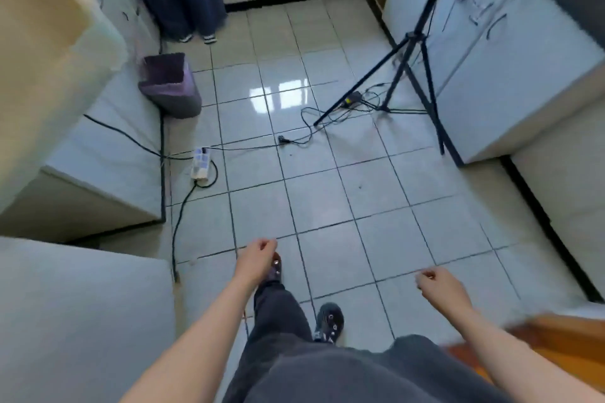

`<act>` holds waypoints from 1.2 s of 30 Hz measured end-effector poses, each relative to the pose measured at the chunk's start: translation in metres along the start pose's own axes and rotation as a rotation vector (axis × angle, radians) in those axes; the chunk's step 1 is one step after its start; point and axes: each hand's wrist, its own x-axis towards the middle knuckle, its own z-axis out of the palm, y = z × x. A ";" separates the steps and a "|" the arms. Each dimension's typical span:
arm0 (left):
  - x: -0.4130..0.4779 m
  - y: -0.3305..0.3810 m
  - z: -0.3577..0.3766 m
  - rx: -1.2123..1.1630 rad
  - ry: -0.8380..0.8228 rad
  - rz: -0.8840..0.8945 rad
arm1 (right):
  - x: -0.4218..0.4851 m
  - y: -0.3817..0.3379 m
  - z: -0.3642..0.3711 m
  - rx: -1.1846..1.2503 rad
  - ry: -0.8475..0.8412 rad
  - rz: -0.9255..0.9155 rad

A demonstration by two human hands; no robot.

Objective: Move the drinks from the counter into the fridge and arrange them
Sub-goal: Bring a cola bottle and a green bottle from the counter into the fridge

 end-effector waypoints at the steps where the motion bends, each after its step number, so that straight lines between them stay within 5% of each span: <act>1: 0.001 0.006 0.016 0.038 0.008 0.009 | 0.002 0.013 0.000 0.040 0.002 0.030; 9: 0.016 0.081 0.155 0.330 -0.238 0.071 | 0.022 0.099 -0.010 0.246 0.016 0.322; 25: 0.103 0.409 0.381 0.963 -0.572 0.431 | 0.133 0.228 -0.206 0.641 0.267 0.684; 31: 0.084 0.488 0.500 1.042 -0.656 0.511 | 0.175 0.295 -0.266 0.761 0.272 0.758; 36: 0.047 0.556 0.597 0.826 -0.659 0.522 | 0.217 0.368 -0.353 0.790 0.272 0.705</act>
